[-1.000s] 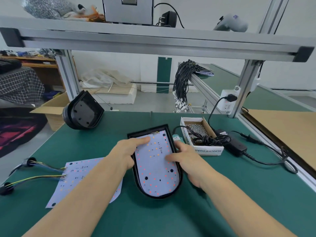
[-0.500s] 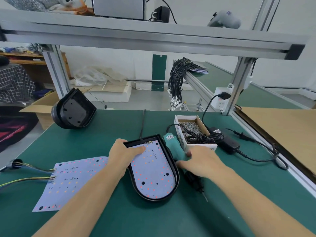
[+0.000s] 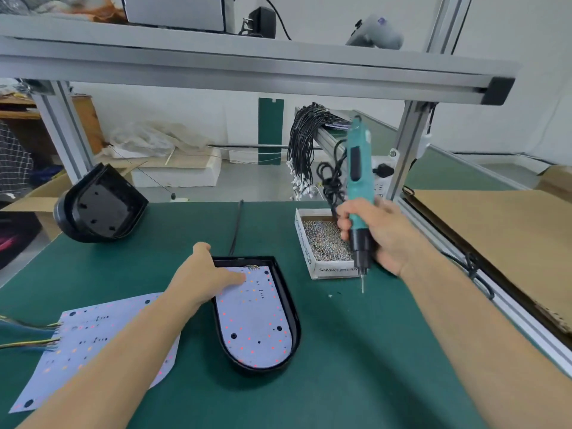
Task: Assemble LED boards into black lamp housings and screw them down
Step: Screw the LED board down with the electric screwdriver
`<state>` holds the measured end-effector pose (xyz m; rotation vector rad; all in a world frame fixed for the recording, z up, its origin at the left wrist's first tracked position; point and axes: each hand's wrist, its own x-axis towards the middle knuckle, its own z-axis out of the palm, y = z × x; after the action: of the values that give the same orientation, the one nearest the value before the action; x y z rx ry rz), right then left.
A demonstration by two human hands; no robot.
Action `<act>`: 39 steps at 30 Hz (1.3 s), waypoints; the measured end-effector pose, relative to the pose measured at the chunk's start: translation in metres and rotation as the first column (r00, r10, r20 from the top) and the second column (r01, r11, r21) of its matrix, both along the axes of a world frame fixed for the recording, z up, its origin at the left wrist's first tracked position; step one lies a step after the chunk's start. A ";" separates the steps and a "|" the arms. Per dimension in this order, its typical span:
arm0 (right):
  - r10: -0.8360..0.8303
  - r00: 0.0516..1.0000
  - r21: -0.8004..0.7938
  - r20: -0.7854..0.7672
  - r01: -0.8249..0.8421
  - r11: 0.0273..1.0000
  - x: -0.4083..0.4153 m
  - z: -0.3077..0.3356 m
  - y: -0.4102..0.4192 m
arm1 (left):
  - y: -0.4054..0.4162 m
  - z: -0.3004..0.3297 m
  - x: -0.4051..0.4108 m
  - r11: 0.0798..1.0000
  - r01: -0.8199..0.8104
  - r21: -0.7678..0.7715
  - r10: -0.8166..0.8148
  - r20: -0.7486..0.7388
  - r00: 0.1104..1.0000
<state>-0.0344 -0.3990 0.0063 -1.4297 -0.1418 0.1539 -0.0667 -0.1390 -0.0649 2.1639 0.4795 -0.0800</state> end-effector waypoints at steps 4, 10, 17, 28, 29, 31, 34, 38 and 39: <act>-0.210 0.952 0.115 0.223 0.188 0.975 0.010 0.008 -0.036 | -0.004 0.012 0.001 0.918 0.131 0.373 -0.108 -0.082 0.991; -0.303 0.929 0.214 0.211 0.259 0.942 0.011 -0.012 -0.058 | -0.069 0.044 0.033 0.746 0.211 0.631 -0.470 0.275 0.839; -0.178 0.972 0.325 0.154 0.120 0.938 -0.003 -0.007 -0.056 | -0.146 0.025 0.102 0.446 0.373 0.814 -0.625 -0.015 0.781; -0.219 0.954 0.354 0.203 0.137 0.925 -0.011 -0.004 -0.055 | -0.150 -0.010 0.114 0.505 0.312 0.805 -0.569 0.039 0.821; -0.225 0.952 0.354 0.205 0.143 0.924 -0.011 -0.005 -0.053 | -0.149 -0.010 0.113 0.498 0.315 0.808 -0.573 0.034 0.819; -0.254 0.945 0.365 0.205 0.167 0.916 -0.013 -0.003 -0.050 | -0.147 -0.005 0.109 0.474 0.303 0.826 -0.599 0.050 0.800; -0.314 0.923 0.386 0.223 0.212 0.898 -0.017 -0.001 -0.049 | -0.145 0.011 0.095 0.752 0.306 0.584 -0.532 0.265 0.804; -0.386 0.886 0.496 0.256 0.222 0.839 -0.025 0.010 -0.043 | -0.122 0.035 0.043 0.794 0.426 -0.434 -0.294 0.339 0.894; -0.388 0.885 0.535 0.259 0.203 0.820 -0.027 0.013 -0.039 | -0.112 0.037 0.026 0.703 0.439 -0.560 -0.294 0.333 0.896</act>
<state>-0.0619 -0.4379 0.0198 -0.9296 -0.2331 -0.3920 -0.0404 -0.2511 -0.0277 1.5428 -0.1261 -0.1917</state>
